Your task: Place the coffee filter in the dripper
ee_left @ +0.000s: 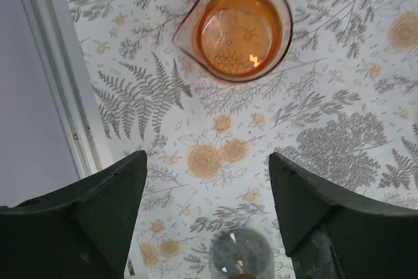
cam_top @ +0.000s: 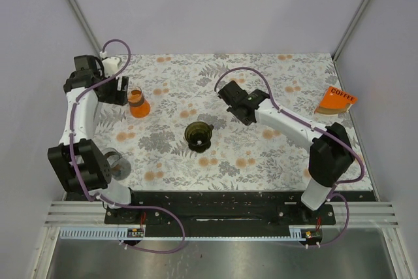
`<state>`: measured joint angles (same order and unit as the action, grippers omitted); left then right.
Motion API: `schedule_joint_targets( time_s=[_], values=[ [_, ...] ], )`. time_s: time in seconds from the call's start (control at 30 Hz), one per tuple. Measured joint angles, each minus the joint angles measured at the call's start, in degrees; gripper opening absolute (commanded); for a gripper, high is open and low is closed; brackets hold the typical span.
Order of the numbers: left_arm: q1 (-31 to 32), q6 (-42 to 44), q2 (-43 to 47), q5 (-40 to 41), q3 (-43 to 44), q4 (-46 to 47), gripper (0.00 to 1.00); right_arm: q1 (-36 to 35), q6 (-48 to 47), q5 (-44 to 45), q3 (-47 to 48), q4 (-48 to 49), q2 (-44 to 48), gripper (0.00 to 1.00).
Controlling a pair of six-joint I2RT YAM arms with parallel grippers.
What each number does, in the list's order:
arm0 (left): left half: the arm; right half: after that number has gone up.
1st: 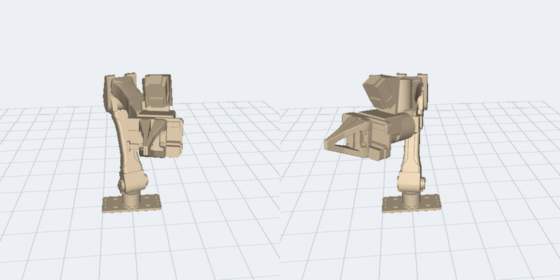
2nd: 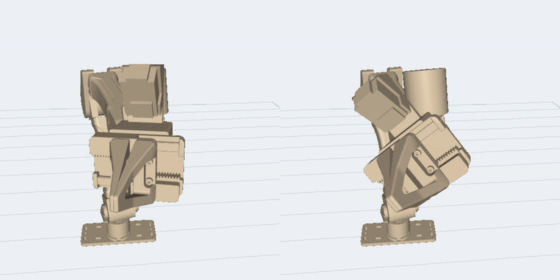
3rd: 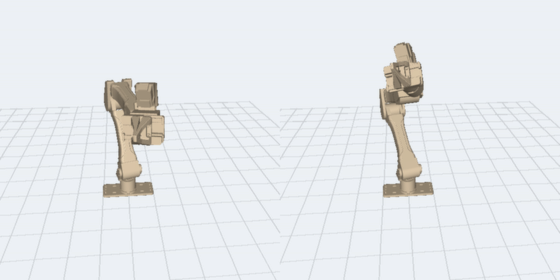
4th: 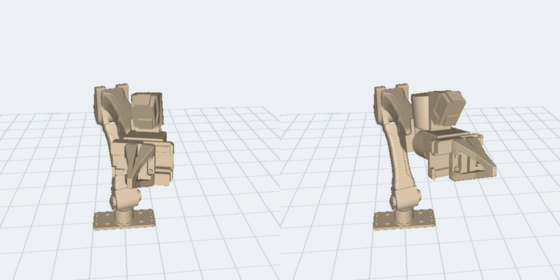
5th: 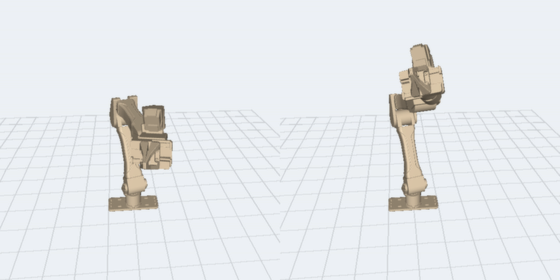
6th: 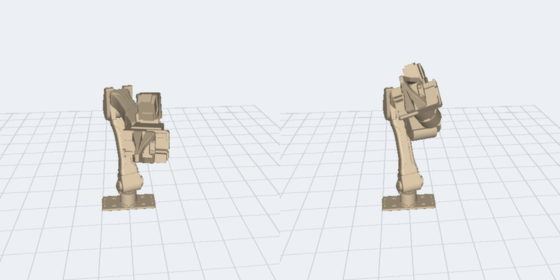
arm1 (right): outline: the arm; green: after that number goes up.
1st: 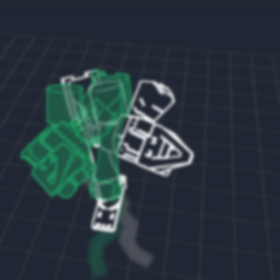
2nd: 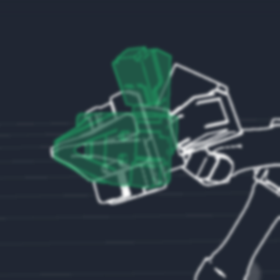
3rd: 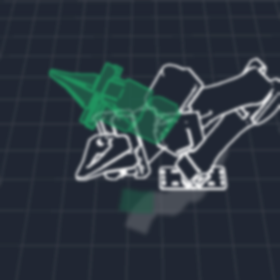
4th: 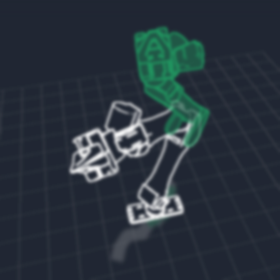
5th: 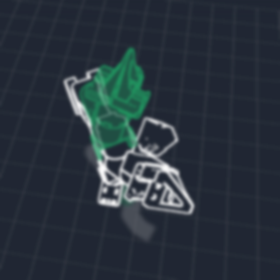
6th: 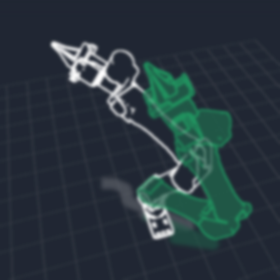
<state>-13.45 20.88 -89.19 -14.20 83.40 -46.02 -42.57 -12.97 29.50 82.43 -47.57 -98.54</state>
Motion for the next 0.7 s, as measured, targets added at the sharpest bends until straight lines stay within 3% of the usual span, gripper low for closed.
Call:
schedule_joint_targets(
  time_s=[0.27, 0.47, 0.7],
  values=[
    [-4.0, 4.8, 2.2, 0.0, -3.8, -3.9, 0.79, 2.5, 0.5, -0.1, -3.1, 0.9, 0.0, 0.0],
    [-3.8, -2.5, 1.1, -2.3, -3.0, 0.7, 0.79, 2.7, 0.6, -0.1, -3.3, 1.6, 0.0, 0.0],
    [-0.5, -9.2, -8.6, -1.5, 4.6, 5.9, 0.79, 2.8, 0.5, 0.0, -5.0, 2.5, 0.0, 0.0]
  ],
)
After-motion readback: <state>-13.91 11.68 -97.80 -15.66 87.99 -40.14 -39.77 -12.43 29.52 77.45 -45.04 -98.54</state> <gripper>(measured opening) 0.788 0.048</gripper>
